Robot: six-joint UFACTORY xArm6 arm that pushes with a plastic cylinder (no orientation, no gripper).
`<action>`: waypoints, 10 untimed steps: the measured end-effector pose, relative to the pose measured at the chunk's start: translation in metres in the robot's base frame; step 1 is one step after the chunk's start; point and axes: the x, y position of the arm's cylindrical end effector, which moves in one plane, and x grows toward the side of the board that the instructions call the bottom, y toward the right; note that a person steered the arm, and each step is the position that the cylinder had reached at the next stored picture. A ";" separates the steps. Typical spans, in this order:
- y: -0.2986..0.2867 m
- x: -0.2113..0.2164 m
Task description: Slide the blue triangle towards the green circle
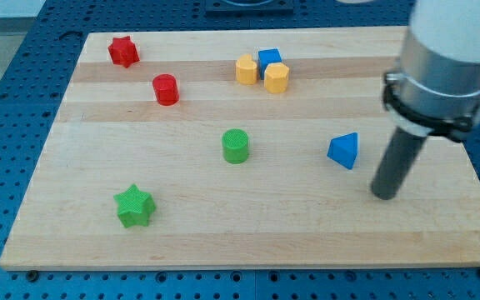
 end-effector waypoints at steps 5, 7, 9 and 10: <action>0.036 -0.064; -0.009 -0.040; -0.038 -0.036; -0.044 -0.036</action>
